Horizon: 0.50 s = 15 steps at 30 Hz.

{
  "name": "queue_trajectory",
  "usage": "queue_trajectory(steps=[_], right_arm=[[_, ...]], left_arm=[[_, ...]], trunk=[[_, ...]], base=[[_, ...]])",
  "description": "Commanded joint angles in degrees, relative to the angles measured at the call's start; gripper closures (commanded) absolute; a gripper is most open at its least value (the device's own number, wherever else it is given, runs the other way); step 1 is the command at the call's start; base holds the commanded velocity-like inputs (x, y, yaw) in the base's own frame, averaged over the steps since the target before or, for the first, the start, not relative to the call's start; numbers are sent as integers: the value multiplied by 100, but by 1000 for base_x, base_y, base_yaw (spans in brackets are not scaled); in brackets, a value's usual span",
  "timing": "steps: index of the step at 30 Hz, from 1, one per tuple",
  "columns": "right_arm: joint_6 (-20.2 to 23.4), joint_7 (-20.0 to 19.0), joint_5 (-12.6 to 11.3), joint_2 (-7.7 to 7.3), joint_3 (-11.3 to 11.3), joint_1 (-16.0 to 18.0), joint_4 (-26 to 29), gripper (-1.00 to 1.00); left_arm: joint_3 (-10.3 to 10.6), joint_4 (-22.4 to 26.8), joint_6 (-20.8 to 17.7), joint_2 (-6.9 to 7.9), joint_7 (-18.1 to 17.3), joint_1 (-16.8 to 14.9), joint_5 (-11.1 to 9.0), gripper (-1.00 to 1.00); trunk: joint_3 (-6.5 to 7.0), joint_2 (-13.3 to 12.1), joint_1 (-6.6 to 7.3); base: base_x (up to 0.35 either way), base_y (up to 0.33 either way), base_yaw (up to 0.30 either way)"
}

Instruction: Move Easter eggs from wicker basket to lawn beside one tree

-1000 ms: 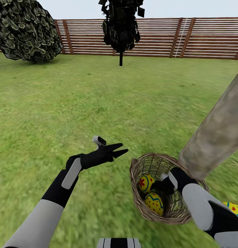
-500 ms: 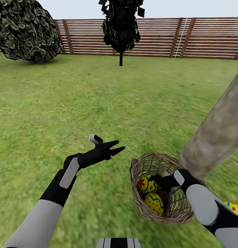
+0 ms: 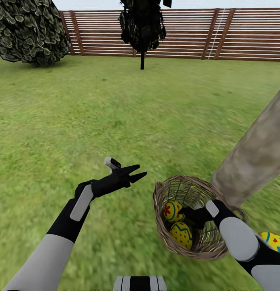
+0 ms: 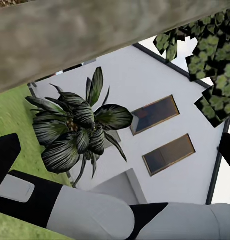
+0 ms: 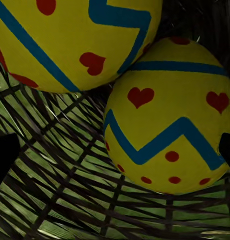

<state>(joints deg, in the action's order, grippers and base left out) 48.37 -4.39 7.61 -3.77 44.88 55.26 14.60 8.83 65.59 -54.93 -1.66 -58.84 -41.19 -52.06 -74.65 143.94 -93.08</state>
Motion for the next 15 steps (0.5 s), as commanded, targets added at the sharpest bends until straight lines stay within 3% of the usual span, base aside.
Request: queue_trajectory(steps=[1,10,15], right_arm=[[25,-13,65,5,30,3,8,-100],[-335,833,100,48,-1,3,8,-100],[-390,1041,106,51,-5,3,2,-100]], left_arm=[[0,-2,-27,-1,-10,-3,-15,-100],[-3,-2,-27,-1,-9,-3,-15,-100],[-2,-2,-26,-1,-7,-3,-15,-100]], trunk=[[-27,3,-1],[-49,5,-4],[-71,6,-6]], base=[[0,0,0],[0,0,0],[0,0,0]])
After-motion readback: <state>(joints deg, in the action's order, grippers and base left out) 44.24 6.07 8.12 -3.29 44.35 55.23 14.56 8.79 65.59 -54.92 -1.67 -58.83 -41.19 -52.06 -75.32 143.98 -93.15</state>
